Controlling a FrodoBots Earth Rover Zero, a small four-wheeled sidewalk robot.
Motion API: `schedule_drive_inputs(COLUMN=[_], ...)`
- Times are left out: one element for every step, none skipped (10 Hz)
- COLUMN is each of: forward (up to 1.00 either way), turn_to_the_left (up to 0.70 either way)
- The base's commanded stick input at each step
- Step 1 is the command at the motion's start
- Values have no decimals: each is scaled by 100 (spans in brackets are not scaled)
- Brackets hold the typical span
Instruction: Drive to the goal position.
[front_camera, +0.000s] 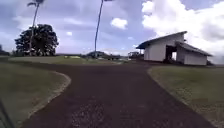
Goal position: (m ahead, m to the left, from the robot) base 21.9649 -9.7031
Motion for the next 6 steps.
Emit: schedule_drive_inputs(forward=[59,56,55,57,67,70], turn_to_the_left=[0,0,0,0,0,0])
